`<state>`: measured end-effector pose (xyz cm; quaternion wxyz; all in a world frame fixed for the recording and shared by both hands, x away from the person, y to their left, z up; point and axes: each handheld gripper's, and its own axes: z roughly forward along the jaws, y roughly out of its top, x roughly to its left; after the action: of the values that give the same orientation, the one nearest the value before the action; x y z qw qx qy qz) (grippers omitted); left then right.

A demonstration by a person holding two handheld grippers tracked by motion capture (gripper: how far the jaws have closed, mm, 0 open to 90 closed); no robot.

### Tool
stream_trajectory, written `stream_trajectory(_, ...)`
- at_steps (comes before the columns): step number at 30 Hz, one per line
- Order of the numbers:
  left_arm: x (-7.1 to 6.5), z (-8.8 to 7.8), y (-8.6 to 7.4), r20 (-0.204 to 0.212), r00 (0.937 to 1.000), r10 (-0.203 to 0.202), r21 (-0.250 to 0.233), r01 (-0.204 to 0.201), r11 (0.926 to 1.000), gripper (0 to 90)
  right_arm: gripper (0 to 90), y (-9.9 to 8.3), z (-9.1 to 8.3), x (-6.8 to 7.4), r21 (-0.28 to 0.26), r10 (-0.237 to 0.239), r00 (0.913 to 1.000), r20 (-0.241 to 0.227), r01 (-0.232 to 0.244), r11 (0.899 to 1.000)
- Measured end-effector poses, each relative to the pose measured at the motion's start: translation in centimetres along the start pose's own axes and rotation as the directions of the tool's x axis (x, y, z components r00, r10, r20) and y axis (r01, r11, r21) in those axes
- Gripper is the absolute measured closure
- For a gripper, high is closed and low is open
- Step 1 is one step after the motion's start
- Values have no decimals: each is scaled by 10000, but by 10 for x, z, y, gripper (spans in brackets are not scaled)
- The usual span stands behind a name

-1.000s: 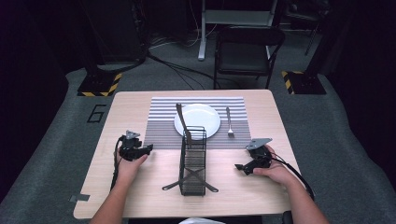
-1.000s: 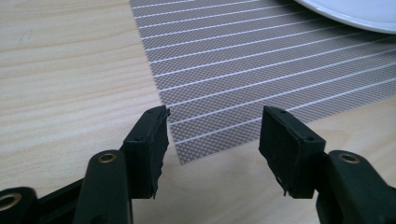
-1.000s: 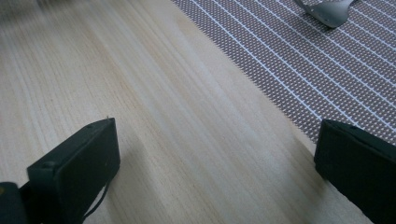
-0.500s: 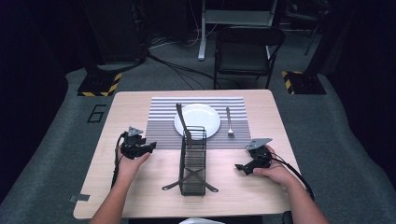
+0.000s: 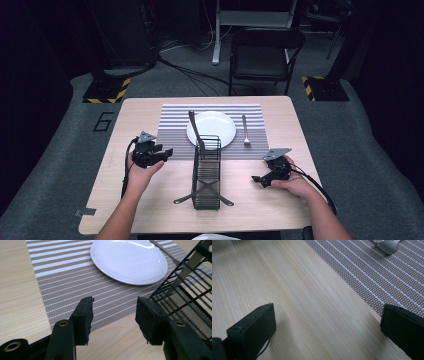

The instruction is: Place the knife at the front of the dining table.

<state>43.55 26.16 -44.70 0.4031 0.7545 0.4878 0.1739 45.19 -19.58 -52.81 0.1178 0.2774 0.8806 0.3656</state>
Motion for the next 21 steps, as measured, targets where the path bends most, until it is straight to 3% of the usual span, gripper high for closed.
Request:
stream_trajectory(2, -3, 0, 5, 129, 9999, -78, -83, 79, 9999, 487, 0, 0, 0, 0, -1, 4, 10000, 5, -4, 10000)
stream_trajectory(21, -28, -6, 43, 568, 9948, 841, -358, -821, 9960, 506, 0, 0, 0, 0, -12, 37, 10000, 39, -37, 10000)
